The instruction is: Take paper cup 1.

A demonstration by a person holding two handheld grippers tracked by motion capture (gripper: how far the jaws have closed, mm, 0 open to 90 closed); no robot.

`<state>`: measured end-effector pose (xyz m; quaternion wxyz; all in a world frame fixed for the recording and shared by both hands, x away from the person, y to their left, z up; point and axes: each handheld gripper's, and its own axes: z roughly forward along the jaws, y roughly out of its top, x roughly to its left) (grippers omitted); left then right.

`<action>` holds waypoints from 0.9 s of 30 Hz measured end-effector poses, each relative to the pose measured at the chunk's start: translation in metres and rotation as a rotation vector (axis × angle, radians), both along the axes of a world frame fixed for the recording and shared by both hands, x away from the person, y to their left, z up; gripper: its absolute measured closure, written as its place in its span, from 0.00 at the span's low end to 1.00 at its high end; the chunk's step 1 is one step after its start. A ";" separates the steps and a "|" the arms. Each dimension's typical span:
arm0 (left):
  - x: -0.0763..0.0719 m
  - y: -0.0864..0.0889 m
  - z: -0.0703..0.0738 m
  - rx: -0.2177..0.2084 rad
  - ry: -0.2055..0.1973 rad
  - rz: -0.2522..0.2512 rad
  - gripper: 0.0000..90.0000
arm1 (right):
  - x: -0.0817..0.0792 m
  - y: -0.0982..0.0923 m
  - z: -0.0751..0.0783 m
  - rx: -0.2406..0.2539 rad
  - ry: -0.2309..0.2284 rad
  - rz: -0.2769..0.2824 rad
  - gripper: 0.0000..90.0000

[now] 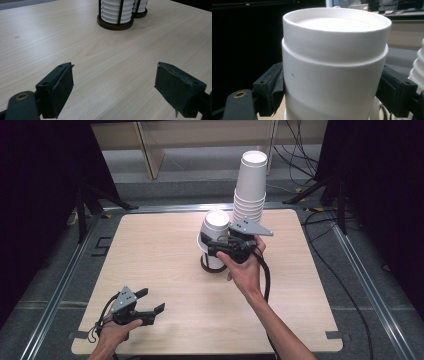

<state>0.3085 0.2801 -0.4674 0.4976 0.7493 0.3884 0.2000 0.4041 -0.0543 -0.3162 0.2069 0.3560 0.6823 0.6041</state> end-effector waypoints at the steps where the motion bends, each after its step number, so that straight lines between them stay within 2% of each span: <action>1: 0.000 0.000 0.000 0.002 0.002 0.000 0.16 | -0.002 0.000 -0.003 -0.005 0.006 0.009 0.20; 2: 0.000 0.000 0.000 0.002 0.001 -0.002 0.16 | -0.005 -0.001 -0.007 -0.012 0.011 0.018 0.20; 4: 0.000 0.000 0.000 0.004 0.000 -0.007 0.16 | -0.008 -0.001 -0.013 -0.019 -0.009 0.035 0.20; 6: 0.000 0.000 0.000 -0.007 -0.006 -0.003 0.16 | -0.012 0.000 -0.019 -0.007 0.021 0.057 0.20; 7: 0.000 -0.001 0.000 -0.013 -0.007 -0.002 0.16 | -0.013 0.001 -0.021 -0.013 0.013 0.064 0.20; 9: 0.000 0.000 0.001 -0.003 -0.007 -0.005 0.16 | -0.015 0.003 -0.026 -0.009 0.034 0.097 0.20; 10: -0.001 0.001 0.001 -0.008 -0.010 -0.010 0.16 | -0.017 0.003 -0.028 -0.017 0.044 0.095 0.20; 11: 0.000 0.000 0.001 -0.020 -0.022 -0.012 0.16 | -0.016 0.004 -0.031 -0.023 0.030 0.112 0.20; 12: 0.000 0.001 0.002 -0.012 -0.013 -0.019 0.16 | -0.016 0.004 -0.033 -0.027 0.021 0.112 0.20; 14: -0.001 0.000 0.001 -0.023 -0.018 -0.024 0.16 | -0.017 0.005 -0.037 -0.015 0.044 0.130 0.20; 16: 0.000 0.000 0.001 -0.013 -0.020 -0.030 0.16 | -0.019 0.007 -0.042 -0.024 0.055 0.143 0.20; 18: -0.001 -0.001 0.001 -0.031 -0.023 -0.030 0.16 | -0.019 0.008 -0.048 -0.039 0.045 0.153 0.20; 19: -0.001 -0.001 0.002 -0.026 -0.023 -0.032 0.16 | -0.019 0.008 -0.050 -0.049 0.031 0.159 0.20; 21: -0.002 -0.001 0.003 -0.028 -0.024 -0.030 0.16 | -0.020 0.010 -0.056 -0.048 0.034 0.176 0.20; 22: -0.001 -0.001 0.002 -0.036 -0.031 -0.039 0.16 | -0.022 0.011 -0.058 -0.056 0.054 0.175 0.20; 24: -0.001 -0.001 0.002 -0.036 -0.035 -0.041 0.16 | -0.022 0.013 -0.063 -0.060 0.048 0.184 0.20; 25: -0.001 -0.001 0.002 -0.041 -0.036 -0.038 0.16 | -0.022 0.014 -0.065 -0.055 0.064 0.197 0.20; 26: -0.001 -0.001 0.002 -0.042 -0.037 -0.038 0.16 | -0.022 0.015 -0.067 -0.070 0.051 0.192 0.20; 27: -0.001 -0.001 0.002 -0.043 -0.037 -0.038 0.16 | -0.024 0.016 -0.068 -0.067 0.093 0.196 0.20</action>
